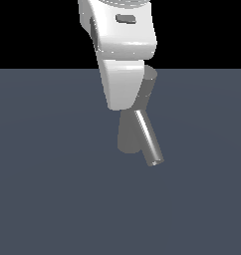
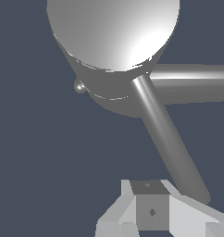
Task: Turn on the faucet by rotating a designated handle.
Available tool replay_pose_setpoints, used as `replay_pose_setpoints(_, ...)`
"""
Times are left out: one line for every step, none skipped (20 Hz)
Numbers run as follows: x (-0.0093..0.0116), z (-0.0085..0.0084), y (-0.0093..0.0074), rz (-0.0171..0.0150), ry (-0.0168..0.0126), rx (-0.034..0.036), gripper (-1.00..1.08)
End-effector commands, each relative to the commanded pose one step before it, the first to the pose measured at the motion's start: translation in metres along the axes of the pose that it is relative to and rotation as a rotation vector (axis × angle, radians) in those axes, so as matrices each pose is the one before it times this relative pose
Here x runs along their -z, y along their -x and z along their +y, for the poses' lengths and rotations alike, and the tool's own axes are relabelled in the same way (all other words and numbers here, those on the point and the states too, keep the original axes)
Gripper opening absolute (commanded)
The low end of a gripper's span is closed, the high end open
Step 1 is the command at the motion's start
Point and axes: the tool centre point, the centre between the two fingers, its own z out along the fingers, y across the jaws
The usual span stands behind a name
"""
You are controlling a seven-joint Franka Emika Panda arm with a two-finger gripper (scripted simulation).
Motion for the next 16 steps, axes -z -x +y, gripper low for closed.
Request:
replay_pose_setpoints(-0.00024,0.00781,-0.00745,0.00559,0.00521,-0.01133,-1.0)
replay_pose_setpoints(0.00008,0.00146,-0.00102,0.0,0.0,0.0,-1.0)
replay_pose_setpoints(-0.0002,0.00155,-0.00139,0.00026,0.00061,-0.00072,-1.0)
replay_pose_setpoints(0.00008,0.00144,-0.00102,0.0,0.0,0.0,-1.0)
replay_pose_setpoints(0.00008,0.00144,-0.00101,0.0,0.0,0.0,-1.0)
replay_pose_setpoints(-0.0002,0.00153,-0.00138,0.00026,0.00061,-0.00072,-1.0)
replay_pose_setpoints(0.00007,0.00143,-0.00101,0.0,0.0,0.0,-1.0)
replay_pose_setpoints(0.00007,0.00142,-0.00101,0.0,0.0,0.0,-1.0)
replay_pose_setpoints(-0.0002,0.00152,-0.00137,0.00026,0.0006,-0.00072,-1.0)
replay_pose_setpoints(0.00007,0.00141,-0.001,0.0,0.0,0.0,-1.0)
replay_pose_setpoints(0.00007,0.00141,-0.001,0.0,0.0,0.0,-1.0)
replay_pose_setpoints(-0.0002,0.00151,-0.00136,0.00026,0.0006,-0.00072,-1.0)
replay_pose_setpoints(0.00007,0.0014,-0.00099,0.0,0.0,0.0,-1.0)
replay_pose_setpoints(-0.00012,0.00147,-0.00125,0.00019,0.00042,-0.00051,-1.0)
replay_pose_setpoints(0.00007,0.00139,-0.00099,0.0,0.0,0.0,-1.0)
replay_pose_setpoints(0.00007,0.00139,-0.00099,0.0,0.0,0.0,-1.0)
